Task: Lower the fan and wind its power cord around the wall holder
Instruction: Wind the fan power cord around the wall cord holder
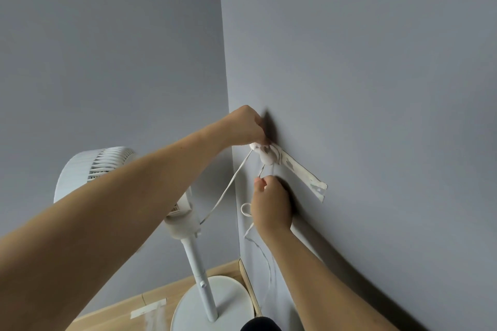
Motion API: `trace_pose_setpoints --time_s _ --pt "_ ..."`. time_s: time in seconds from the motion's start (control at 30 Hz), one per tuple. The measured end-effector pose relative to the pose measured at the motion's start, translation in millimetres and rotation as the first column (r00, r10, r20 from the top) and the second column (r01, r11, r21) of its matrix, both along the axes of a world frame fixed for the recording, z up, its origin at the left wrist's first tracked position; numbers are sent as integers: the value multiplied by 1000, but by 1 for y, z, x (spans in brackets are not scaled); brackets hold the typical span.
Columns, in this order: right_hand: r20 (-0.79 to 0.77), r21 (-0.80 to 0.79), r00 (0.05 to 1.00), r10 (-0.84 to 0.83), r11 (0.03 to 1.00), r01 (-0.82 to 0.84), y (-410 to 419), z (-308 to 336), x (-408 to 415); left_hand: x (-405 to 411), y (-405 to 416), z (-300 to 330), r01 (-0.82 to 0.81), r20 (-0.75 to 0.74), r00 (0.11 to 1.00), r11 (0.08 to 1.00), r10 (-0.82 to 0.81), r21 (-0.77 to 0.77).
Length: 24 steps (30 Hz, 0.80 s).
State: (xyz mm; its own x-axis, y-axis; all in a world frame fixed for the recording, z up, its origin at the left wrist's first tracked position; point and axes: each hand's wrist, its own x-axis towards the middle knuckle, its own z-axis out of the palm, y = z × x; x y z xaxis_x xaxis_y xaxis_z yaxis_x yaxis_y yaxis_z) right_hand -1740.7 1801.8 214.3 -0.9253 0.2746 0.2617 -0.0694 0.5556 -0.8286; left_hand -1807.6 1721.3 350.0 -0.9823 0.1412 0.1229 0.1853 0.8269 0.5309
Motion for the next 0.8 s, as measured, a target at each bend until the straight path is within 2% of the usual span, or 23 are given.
trace_pose_setpoints --time_s 0.1,0.2,0.27,0.37,0.47,0.53,0.63,0.8 --pt "-58 59 998 -10 998 13 -3 -5 -3 0 -2 2 14 18 1000 1000 -14 22" --pt "-98 223 995 -9 974 31 -5 -8 -5 -1 -3 2 42 41 998 998 -43 39" --pt "-92 256 995 -29 965 52 -6 -7 -8 -1 -6 1 63 55 996 997 -66 54" --pt "-34 152 999 -41 987 46 -6 -1 -14 -3 -15 -2 50 32 998 991 -54 123" --pt "38 24 998 39 999 -40 -10 5 -18 -13 -42 -10 -95 -22 995 973 102 211" --pt "26 -53 998 64 997 -63 -10 10 -25 -16 -63 -19 -154 75 987 977 144 145" --pt "38 -76 998 46 996 -43 -16 17 -44 -18 -92 -41 -129 267 956 992 121 12" --pt "33 -309 996 78 949 -64 -35 17 -65 -32 -111 -71 -81 301 950 997 79 -5"
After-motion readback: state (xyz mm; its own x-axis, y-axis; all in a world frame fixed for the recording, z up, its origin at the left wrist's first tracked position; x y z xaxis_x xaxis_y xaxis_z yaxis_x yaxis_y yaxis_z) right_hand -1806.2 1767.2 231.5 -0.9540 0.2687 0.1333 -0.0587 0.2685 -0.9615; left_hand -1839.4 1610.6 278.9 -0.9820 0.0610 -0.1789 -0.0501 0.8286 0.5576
